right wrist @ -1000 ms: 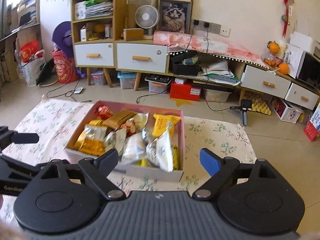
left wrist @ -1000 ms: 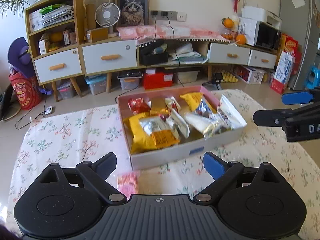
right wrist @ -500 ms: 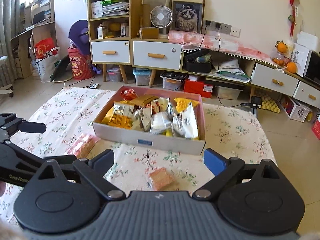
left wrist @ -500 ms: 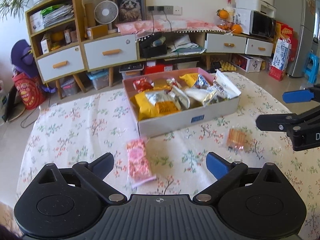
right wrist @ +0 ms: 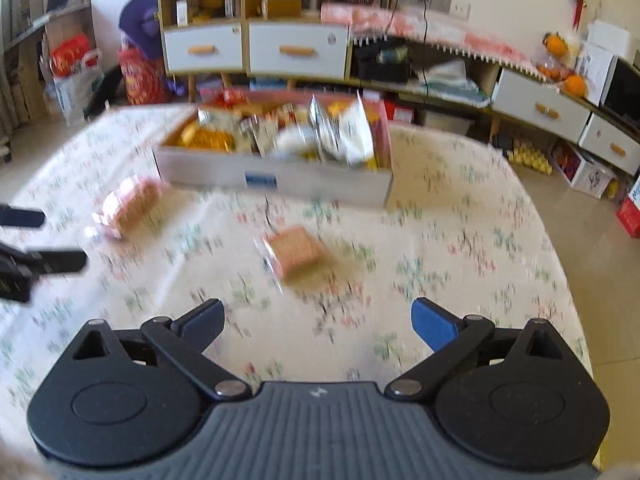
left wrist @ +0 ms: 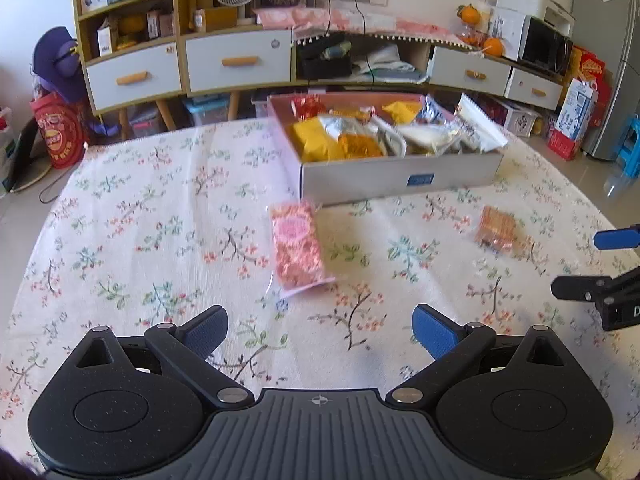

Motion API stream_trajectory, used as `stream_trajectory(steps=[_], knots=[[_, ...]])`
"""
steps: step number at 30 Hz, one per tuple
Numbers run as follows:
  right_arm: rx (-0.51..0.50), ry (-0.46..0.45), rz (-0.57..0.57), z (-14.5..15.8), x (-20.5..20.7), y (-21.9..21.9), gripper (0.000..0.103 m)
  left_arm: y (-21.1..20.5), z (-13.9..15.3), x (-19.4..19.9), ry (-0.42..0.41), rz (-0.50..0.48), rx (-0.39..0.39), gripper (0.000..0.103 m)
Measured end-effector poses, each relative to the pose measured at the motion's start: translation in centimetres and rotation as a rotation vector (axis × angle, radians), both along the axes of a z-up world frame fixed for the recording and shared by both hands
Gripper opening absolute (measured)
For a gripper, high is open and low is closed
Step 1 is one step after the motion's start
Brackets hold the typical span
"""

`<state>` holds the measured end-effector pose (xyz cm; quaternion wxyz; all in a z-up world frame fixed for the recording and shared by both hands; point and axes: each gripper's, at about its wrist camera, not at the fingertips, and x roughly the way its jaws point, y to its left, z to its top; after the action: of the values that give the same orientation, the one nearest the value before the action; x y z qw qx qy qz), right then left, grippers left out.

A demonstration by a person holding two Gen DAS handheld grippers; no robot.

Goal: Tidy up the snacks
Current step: 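Move both open grippers back toward the pink and wafer packets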

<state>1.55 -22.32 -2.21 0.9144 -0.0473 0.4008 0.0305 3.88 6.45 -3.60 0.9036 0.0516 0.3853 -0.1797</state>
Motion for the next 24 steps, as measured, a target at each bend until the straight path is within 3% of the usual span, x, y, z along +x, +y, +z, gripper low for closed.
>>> stream_trajectory(steps=[7, 10, 12, 19, 24], knots=[[-0.033, 0.097, 0.019, -2.5, -0.1, 0.2, 0.1, 0.4, -2.4, 0.8, 0.011, -0.011, 0.036, 0.1], [0.02, 0.111, -0.003, -2.8, 0.2, -0.5, 0.103, 0.4, -3.7, 1.4, 0.024, -0.015, 0.049, 0.103], [0.079, 0.122, -0.023, -3.0, 0.4, -1.1, 0.103, 0.3, -3.9, 1.4, -0.014, -0.029, 0.042, 0.103], [0.093, -0.016, 0.005, -3.8, 0.9, -0.5, 0.103, -0.9, -4.2, 2.7, -0.067, -0.035, 0.022, 0.103], [0.097, -0.051, 0.027, -3.8, 2.8, -0.2, 0.103, -1.9, -4.2, 4.0, -0.069, -0.019, 0.024, 0.103]])
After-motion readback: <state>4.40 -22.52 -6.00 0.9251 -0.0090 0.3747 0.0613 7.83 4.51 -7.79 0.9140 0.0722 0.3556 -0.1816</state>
